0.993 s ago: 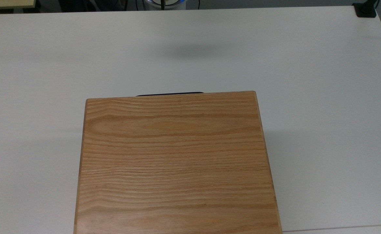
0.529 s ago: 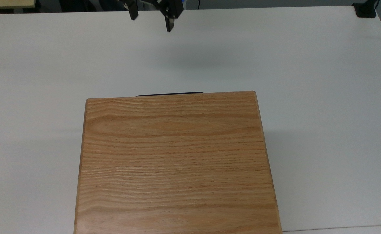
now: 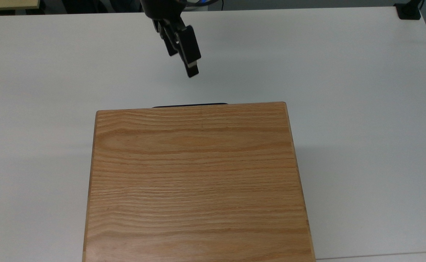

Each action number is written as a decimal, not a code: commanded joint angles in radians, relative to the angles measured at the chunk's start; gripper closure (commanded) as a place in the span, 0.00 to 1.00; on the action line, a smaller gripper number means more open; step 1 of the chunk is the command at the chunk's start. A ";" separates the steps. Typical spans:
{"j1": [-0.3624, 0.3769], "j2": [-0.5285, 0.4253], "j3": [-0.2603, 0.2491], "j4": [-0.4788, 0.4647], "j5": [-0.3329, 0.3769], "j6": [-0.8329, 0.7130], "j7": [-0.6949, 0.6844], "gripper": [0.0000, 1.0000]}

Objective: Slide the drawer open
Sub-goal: 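Lower the gripper toward the black handle of the upper drawer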

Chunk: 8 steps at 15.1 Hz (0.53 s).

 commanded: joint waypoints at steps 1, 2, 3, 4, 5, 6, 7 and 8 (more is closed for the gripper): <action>0.008 0.017 -0.006 -0.027 0.044 0.181 0.182 0.11; 0.016 0.034 -0.006 -0.029 0.044 0.215 0.193 0.13; 0.019 0.046 -0.006 -0.029 0.044 0.237 0.194 0.16; 0.019 0.052 -0.006 -0.029 0.044 0.246 0.193 0.19; 0.020 0.063 -0.006 -0.027 0.042 0.251 0.193 0.23; 0.020 0.068 -0.006 -0.027 0.039 0.251 0.191 0.27; 0.023 0.071 -0.006 -0.027 0.038 0.251 0.187 0.31; 0.027 0.072 -0.006 -0.027 0.038 0.251 0.185 0.34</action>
